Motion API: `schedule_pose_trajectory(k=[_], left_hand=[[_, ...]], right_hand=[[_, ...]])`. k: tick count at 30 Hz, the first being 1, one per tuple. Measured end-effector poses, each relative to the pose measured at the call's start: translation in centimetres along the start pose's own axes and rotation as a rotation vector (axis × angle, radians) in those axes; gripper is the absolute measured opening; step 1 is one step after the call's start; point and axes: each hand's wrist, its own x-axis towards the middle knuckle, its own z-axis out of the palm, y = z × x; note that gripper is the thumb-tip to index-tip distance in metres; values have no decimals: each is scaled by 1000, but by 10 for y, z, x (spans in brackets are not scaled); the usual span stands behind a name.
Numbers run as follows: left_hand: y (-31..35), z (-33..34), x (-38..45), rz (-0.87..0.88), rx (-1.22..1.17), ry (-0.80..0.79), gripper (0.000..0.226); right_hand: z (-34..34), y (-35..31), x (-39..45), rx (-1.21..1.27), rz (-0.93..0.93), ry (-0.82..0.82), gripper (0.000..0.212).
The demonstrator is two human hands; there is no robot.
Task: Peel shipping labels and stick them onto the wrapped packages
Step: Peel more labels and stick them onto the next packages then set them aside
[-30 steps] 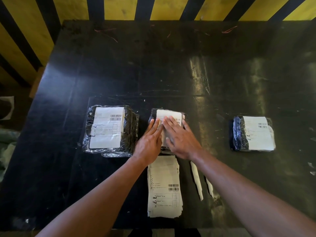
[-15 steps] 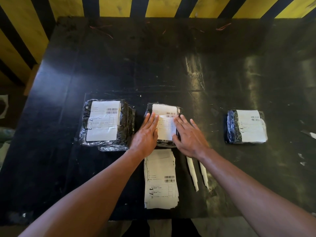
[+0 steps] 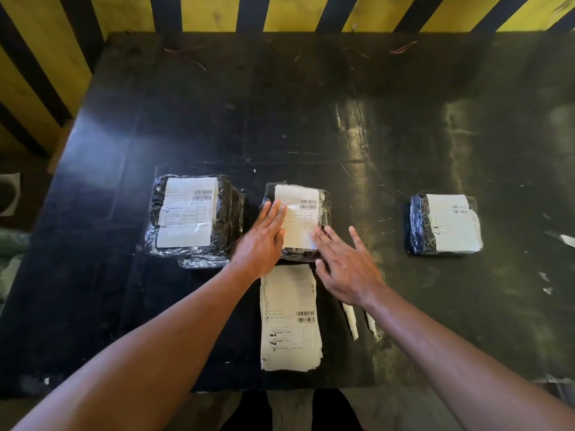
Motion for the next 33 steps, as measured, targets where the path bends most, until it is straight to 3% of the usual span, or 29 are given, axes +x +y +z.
schedule_pose_trajectory(k=[3,8,16,21,26,33], left_hand=[[2,1,-2,-4,-27,7,62],[-2,7,0,23,-59,42,60],[-6,16,-2,55,-29,54,59],[-1,9,-3,45,80,28,61],[11,30,-45,165,322,-62,75],[-12,35,-83,184,414,-54,87]], right_hand=[[3,-5,-6,24,77,95,67],[22,-48,4,15,-61,108,77],[46,-26,-33,-76,-12,106,74],[21,-31,-14,50,30,244,70],[20,-28,14,33,-7,84,76],[22,-24,13,17,-21,70,82]])
